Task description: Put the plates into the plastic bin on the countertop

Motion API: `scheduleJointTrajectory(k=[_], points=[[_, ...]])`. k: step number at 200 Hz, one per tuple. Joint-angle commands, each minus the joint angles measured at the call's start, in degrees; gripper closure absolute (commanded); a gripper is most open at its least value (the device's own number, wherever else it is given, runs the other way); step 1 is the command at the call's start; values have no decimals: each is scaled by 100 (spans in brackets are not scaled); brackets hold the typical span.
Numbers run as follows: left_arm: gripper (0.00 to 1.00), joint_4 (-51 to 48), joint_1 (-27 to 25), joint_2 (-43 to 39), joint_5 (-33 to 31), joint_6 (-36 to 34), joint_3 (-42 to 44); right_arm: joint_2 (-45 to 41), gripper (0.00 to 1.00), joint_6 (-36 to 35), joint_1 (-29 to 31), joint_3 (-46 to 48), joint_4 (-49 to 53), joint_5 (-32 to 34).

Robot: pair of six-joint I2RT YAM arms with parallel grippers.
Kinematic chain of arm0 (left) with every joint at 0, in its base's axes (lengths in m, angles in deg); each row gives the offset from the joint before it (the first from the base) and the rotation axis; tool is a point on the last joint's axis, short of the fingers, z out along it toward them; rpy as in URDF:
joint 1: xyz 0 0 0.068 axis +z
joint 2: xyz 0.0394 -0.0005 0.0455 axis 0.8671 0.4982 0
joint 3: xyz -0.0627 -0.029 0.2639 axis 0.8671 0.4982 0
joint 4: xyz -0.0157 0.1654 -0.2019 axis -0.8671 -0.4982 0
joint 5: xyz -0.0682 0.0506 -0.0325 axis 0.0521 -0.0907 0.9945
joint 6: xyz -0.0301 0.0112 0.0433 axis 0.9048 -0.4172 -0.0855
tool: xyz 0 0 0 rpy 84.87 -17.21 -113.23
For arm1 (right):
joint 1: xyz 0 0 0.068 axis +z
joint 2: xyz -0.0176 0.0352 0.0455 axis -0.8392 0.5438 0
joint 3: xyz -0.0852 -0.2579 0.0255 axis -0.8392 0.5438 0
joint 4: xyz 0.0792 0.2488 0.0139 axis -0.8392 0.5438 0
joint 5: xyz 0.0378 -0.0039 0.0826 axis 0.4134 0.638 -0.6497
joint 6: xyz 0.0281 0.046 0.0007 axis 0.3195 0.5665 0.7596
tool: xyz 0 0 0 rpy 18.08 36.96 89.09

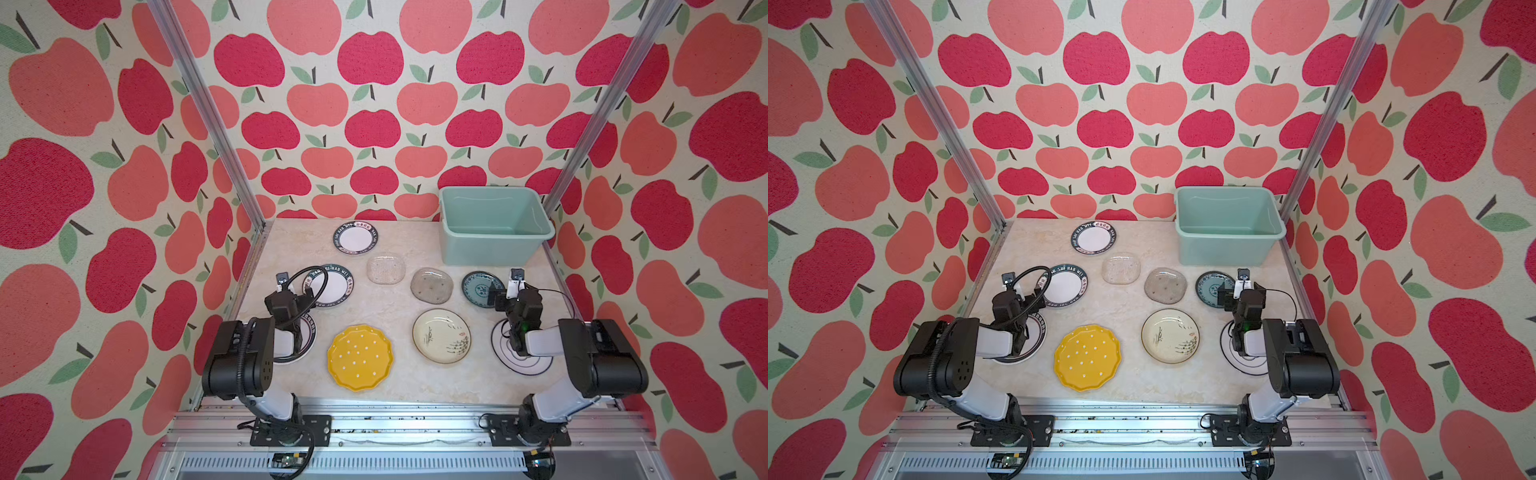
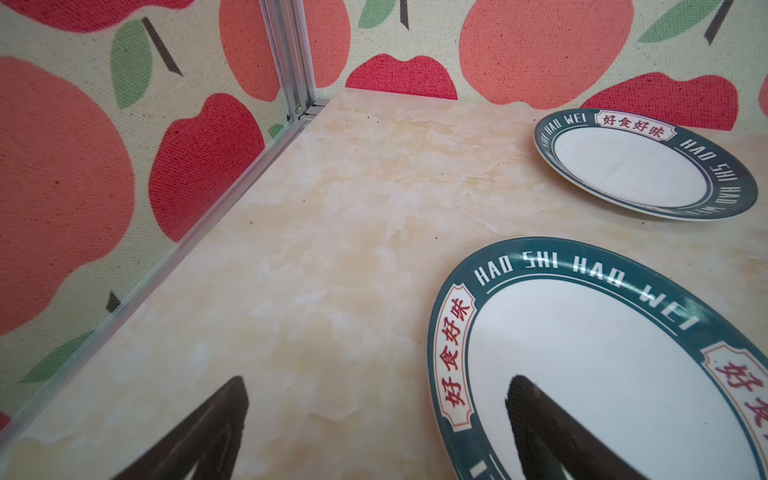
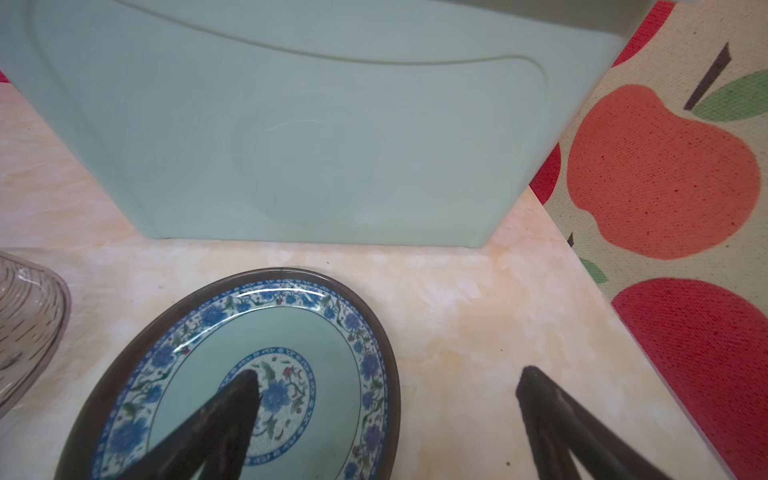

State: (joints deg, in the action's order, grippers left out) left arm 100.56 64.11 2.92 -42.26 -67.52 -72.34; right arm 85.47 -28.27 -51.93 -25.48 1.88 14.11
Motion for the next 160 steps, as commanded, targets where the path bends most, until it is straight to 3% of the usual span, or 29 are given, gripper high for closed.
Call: scheduleJointTrajectory(k=[1, 119, 160], points=[[1, 143, -12, 79, -25, -86, -84, 6, 1, 10, -37, -29, 54, -92], [1, 181, -17, 63, -48, -77, -65, 6, 1, 10, -32, -31, 53, -94], [1, -565, -125, -434, 52, -263, -263, -12, 1, 54, -108, -23, 82, -217]])
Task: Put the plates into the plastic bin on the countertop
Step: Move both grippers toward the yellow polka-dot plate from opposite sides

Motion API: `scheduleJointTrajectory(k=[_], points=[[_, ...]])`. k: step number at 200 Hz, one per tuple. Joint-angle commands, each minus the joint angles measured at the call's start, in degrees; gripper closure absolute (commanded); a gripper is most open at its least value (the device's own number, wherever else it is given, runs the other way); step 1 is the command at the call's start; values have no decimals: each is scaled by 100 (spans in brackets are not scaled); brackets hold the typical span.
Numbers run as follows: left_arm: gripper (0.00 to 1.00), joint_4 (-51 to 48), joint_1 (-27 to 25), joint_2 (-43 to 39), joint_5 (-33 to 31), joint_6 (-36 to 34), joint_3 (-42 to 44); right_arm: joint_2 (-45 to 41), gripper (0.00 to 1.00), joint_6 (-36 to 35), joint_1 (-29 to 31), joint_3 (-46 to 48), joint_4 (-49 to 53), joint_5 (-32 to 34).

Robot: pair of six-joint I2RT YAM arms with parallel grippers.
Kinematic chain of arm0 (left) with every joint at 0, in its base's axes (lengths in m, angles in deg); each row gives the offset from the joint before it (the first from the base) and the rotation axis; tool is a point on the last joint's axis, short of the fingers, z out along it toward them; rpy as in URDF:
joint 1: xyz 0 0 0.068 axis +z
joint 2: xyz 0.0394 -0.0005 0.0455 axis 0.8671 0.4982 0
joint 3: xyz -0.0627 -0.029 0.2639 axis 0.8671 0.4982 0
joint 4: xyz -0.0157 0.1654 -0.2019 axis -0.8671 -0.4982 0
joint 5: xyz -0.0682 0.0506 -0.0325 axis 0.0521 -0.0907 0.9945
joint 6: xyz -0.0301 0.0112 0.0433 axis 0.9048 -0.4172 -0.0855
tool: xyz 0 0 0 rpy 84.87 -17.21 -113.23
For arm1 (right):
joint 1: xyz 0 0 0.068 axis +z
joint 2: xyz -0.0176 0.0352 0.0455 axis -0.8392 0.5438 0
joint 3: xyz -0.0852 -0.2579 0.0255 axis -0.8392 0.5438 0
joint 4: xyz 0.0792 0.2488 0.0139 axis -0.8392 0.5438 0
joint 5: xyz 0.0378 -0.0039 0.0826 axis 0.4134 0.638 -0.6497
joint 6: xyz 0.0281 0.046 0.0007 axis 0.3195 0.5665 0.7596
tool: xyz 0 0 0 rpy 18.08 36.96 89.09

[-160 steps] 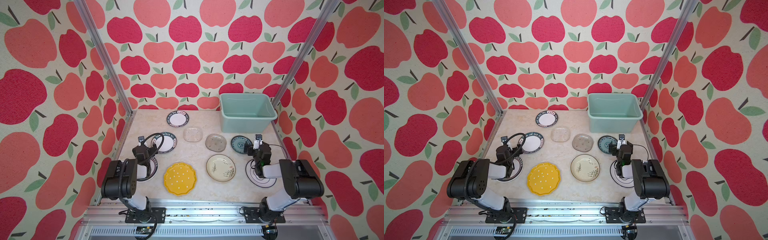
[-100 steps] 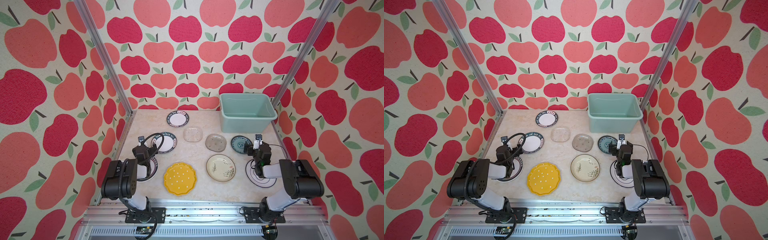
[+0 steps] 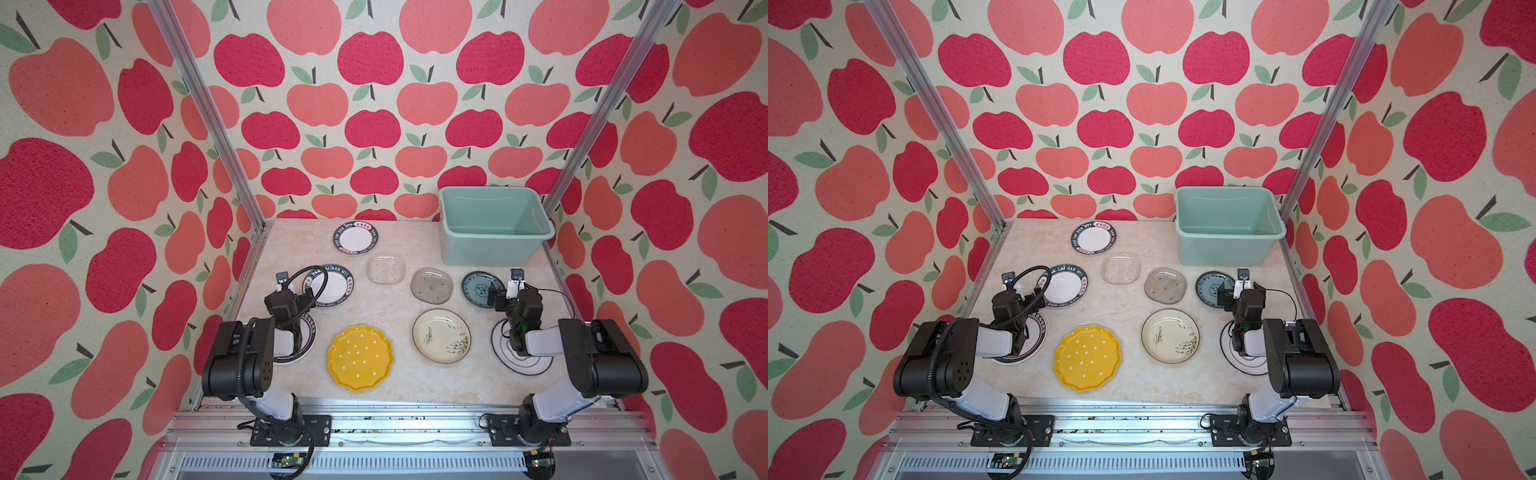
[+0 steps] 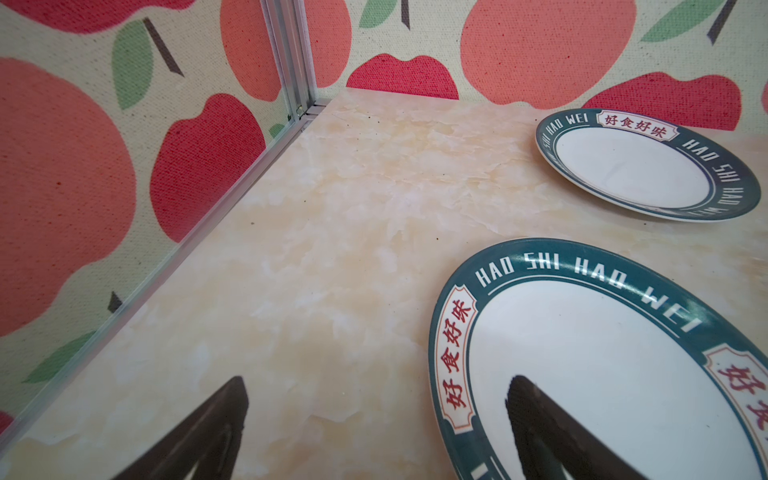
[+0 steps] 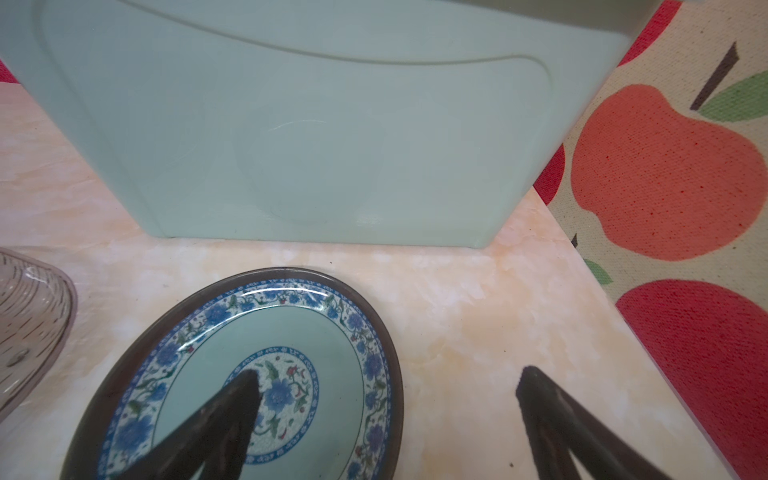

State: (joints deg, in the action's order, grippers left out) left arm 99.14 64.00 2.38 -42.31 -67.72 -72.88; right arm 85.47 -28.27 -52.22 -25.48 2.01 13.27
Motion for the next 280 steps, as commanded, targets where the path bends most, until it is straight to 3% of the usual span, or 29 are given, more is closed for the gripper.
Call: scheduleJointTrajectory(k=[1, 23, 58, 77, 93, 100, 108, 119, 135, 149, 165, 181, 197, 220, 244, 280], points=[[1, -437, -119, -415, 57, -251, -211, -12, 1, 54, -80, -19, 64, -132], [1, -1702, -253, -1463, 80, -303, -499, -235, 1, 122, -62, -156, 457, 144], [1, -5228, -181, -3221, 83, 1099, -1813, -1239, 1, 155, -29, -1098, 2805, 71], [1, -7045, 113, -3633, 1046, 1932, -2587, -1832, 1, 825, -77, -1754, 4196, -76], [1, -7778, 388, -3802, 2174, 2493, -2810, -2241, 1, 2118, -133, -2310, 5584, -87], [1, -8004, 478, -3877, 2371, 3034, -2776, -2406, 1, 2617, -265, -2476, 6065, -449], [1, -8163, 643, -3986, 2663, 3670, -2689, -2581, 1, 3007, -527, -2467, 6154, -1338], [1, -7757, 1003, -4170, 3967, 3945, -2443, -2800, 1, 3526, -846, -2264, 5769, -2493], [0, -7305, 1078, -4517, 4531, 4542, -2076, -3082, 1, 3962, -990, -2273, 5816, -3041], [0, -7585, 980, -4667, 4505, 4693, -2113, -3204, 1, 3887, -971, -2557, 6450, -3312], [0, -8539, 752, -4532, 4364, 4462, -2510, -3246, 1, 3880, -890, -2890, 7121, -3593], [0, -9769, 283, -4251, 3823, 4214, -3017, -3264, 1, 3795, -587, -3190, 7713, -3666], [1, -10743, -237, -3952, 3316, 4144, -3404, -3218, 1, 3746, -43, -3458, 8277, -3437], [1, -11172, -1103, -3699, 2643, 4438, -3452, -3047, 1, 4026, 1020, -3518, 8568, -2995], [2, -11810, -1586, -3261, 2235, 4716, -3568, -2643, 2, 4362, 2144, -3526, 8587, -2780], [2, -11980, -2418, -3240, 1782, 5826, -3501, -1668, 3, 4139, 3193, -4242, 9178, -2556]])
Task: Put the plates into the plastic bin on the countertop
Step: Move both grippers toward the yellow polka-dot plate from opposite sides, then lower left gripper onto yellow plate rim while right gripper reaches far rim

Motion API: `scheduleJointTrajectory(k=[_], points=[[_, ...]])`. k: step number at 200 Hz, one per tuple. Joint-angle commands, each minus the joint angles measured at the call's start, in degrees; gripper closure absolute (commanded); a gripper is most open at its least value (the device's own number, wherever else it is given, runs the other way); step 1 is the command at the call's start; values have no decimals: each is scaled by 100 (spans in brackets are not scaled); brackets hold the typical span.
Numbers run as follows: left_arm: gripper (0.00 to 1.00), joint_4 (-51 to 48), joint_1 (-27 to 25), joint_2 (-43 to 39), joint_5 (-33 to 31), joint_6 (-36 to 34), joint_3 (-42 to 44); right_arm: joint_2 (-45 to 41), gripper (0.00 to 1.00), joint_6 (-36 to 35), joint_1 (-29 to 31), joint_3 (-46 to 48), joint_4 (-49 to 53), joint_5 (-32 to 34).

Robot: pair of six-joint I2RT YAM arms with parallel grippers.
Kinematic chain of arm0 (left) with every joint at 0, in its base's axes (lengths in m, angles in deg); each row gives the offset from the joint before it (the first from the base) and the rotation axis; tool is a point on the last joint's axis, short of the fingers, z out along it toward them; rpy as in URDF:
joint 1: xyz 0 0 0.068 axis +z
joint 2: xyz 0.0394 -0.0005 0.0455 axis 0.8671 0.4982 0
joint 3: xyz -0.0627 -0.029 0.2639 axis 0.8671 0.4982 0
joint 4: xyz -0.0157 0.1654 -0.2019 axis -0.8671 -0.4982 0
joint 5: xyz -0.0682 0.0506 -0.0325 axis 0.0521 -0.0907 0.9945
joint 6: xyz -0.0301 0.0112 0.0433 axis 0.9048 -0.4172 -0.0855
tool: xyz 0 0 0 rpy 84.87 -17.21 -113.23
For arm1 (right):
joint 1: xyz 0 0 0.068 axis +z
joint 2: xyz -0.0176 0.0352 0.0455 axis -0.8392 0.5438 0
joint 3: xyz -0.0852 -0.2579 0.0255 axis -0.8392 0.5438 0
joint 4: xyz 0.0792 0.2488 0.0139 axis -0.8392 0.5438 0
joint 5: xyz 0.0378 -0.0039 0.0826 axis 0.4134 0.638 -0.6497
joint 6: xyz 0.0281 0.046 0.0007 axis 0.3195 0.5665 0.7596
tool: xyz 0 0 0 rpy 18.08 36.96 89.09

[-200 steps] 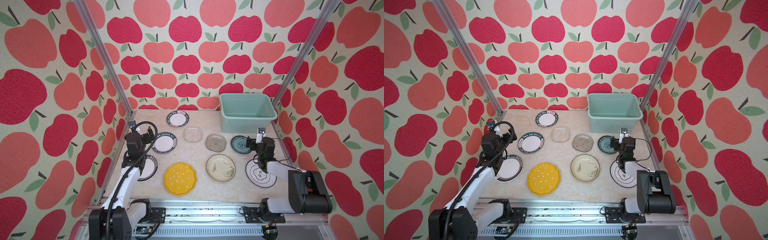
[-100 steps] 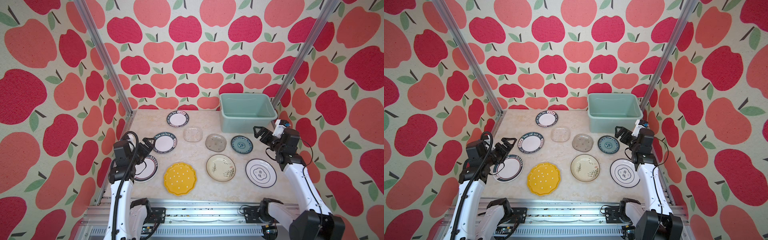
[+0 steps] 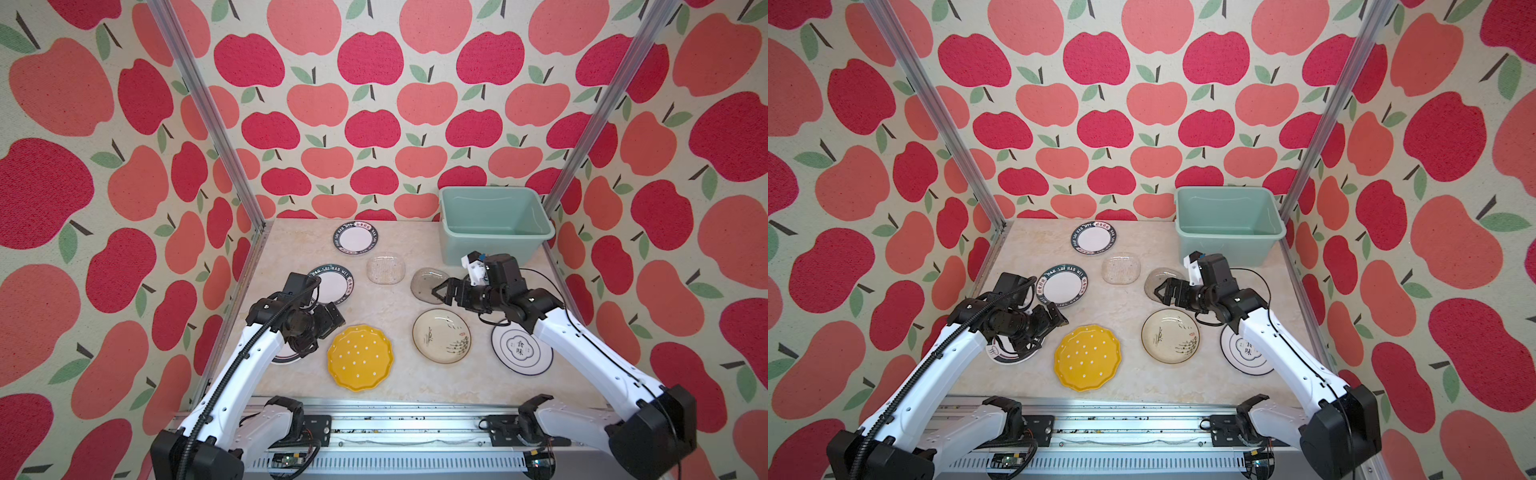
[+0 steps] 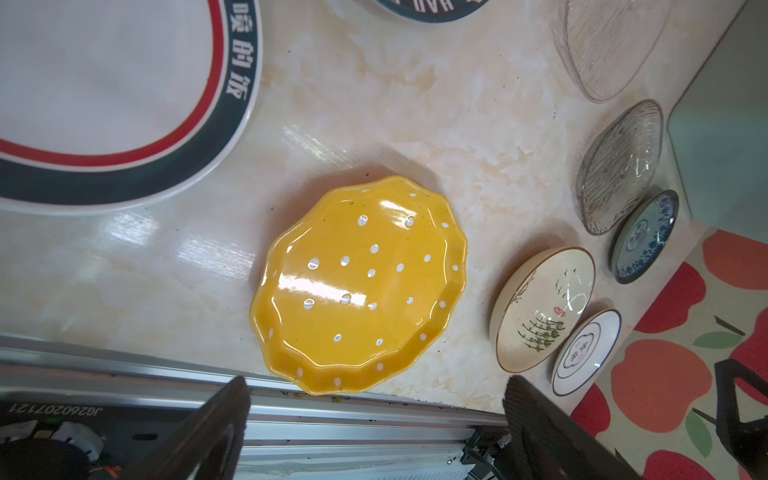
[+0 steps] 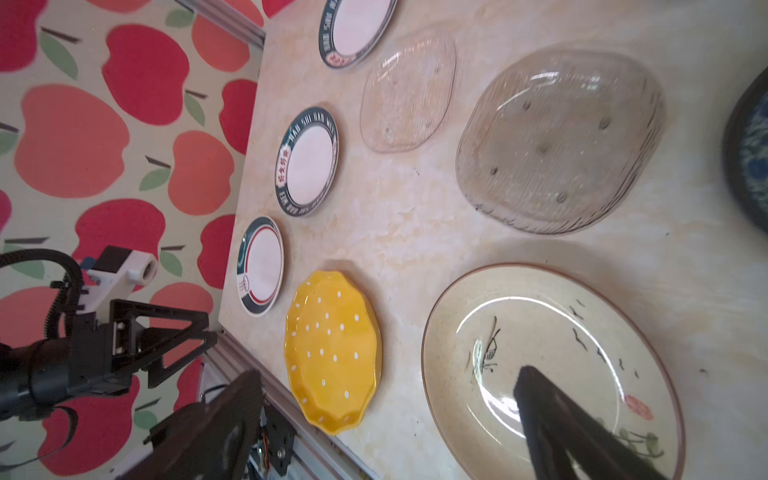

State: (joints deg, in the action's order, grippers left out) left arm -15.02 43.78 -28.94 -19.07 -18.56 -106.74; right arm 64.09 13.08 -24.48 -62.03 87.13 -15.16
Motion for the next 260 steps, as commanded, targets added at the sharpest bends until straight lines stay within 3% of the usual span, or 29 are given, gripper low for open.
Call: scheduleJointTrajectory(k=[1, 44, 108, 178, 260], points=[[2, -557, -410, -115, -542, 939, -103, 497, 3, -8, 435, -614, 686, 282], [1, -515, -1034, -98, -751, 2042, 209, 1671, 3, -515, 908, -1707, 1634, 293], [0, -367, -1732, 639, -945, 2559, 349, 2368, 3, -586, 1021, -2012, 1761, 86], [1, -735, -1584, 433, -1098, 3058, 827, 3579, 3, -512, 1577, -2881, 1888, -558], [1, 20, -1233, 616, -662, 3005, 1377, 4690, 5, -470, 1883, -3655, 2238, -724]])
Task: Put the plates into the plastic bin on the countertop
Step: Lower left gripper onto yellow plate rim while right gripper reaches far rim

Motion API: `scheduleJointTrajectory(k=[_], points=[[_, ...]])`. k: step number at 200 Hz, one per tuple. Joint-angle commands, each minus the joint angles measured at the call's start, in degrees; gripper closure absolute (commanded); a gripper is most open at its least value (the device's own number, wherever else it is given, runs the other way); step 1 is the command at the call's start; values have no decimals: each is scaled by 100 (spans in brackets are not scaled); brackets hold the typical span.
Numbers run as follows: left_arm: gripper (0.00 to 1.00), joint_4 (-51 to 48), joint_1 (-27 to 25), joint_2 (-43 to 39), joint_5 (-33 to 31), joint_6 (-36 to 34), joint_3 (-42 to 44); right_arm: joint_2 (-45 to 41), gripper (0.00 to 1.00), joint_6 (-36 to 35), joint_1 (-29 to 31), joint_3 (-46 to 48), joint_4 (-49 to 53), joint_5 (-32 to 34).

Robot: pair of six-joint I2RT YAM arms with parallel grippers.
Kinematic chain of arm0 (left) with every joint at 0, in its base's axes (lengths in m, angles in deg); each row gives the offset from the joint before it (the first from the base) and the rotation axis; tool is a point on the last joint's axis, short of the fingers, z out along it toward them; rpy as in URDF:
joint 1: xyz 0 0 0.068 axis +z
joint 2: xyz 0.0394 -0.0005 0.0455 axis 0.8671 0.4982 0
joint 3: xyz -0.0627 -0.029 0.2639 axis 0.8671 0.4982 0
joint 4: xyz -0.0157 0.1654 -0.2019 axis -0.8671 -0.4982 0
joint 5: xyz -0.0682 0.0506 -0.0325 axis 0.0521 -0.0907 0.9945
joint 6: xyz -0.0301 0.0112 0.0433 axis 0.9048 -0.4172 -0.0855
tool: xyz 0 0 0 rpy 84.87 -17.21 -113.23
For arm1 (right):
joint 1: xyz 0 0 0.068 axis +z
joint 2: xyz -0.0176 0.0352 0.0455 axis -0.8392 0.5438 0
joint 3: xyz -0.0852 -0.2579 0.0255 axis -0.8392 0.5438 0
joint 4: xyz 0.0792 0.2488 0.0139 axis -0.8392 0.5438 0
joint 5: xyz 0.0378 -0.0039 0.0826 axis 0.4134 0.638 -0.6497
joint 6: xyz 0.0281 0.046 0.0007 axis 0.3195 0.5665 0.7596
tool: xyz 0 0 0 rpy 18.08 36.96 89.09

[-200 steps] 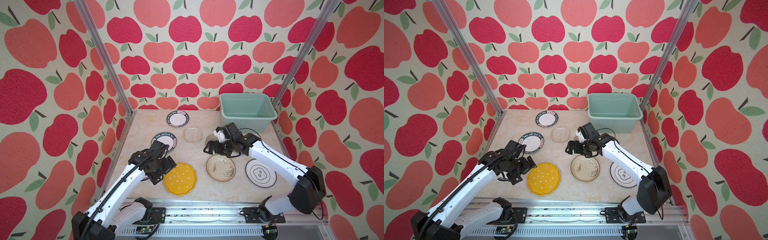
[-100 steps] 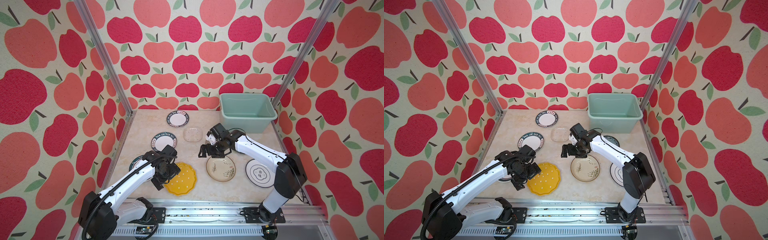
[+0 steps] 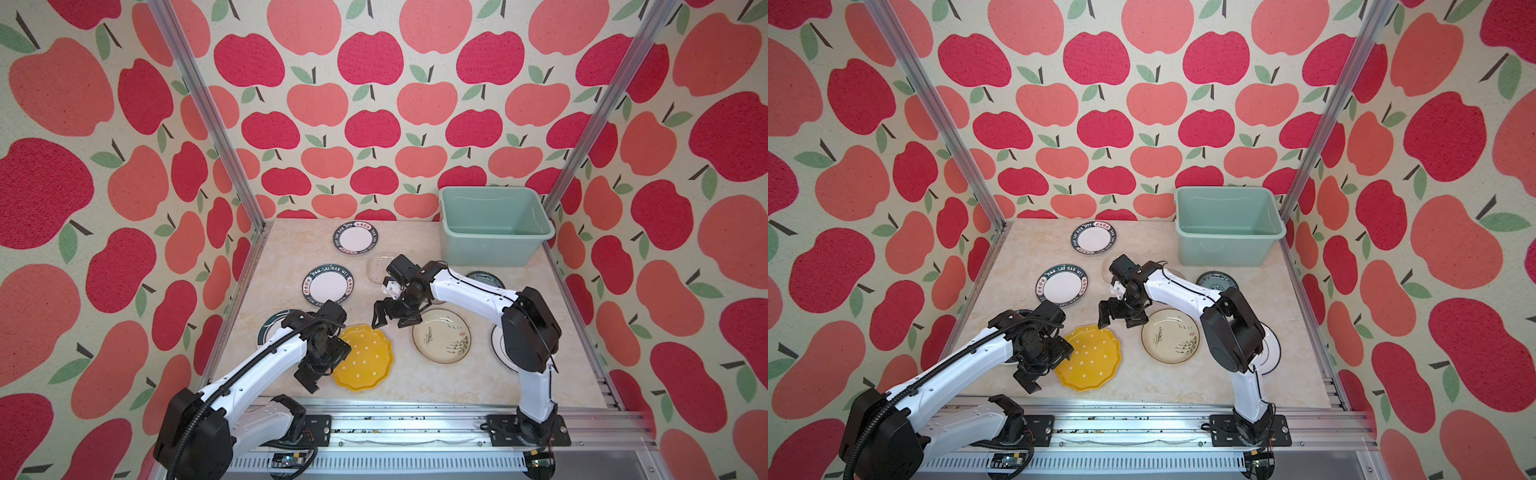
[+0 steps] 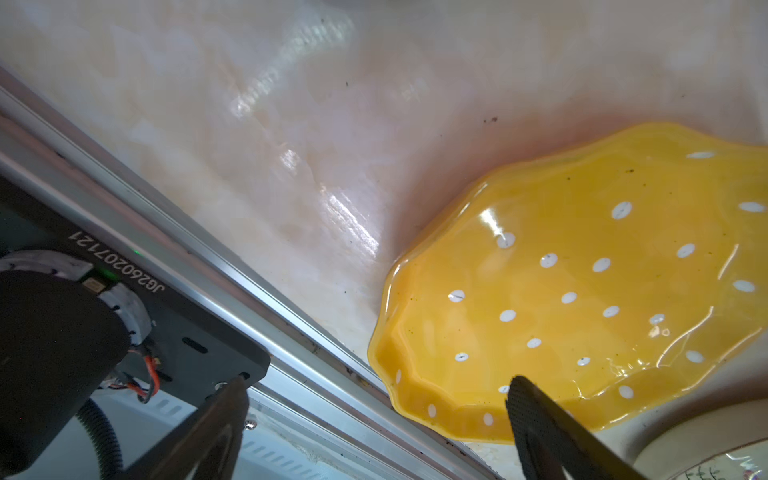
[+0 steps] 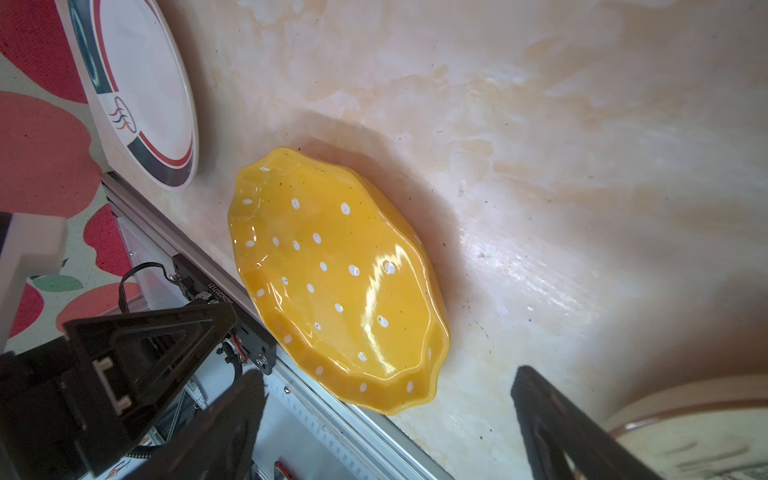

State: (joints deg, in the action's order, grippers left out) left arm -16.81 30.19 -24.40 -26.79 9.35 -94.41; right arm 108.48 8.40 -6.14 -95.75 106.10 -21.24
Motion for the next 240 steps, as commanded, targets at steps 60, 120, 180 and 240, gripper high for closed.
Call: scheduleJointTrajectory(k=[60, 120, 180, 240], points=[[0, 690, 210, 573, 278, 164, 231, 566, 5, 52, 94, -351, 269, -234], [1, 1077, 310, 610, 311, 341, 493, 867, 6, 70, 99, -470, 168, -552], [6, 1531, 470, 306, 381, 491, 871, 1036, 11, 288, 103, -301, -197, -936], [11, 2051, 610, -171, 452, 565, 1341, 1098, 11, 282, 103, -294, -305, -1154]])
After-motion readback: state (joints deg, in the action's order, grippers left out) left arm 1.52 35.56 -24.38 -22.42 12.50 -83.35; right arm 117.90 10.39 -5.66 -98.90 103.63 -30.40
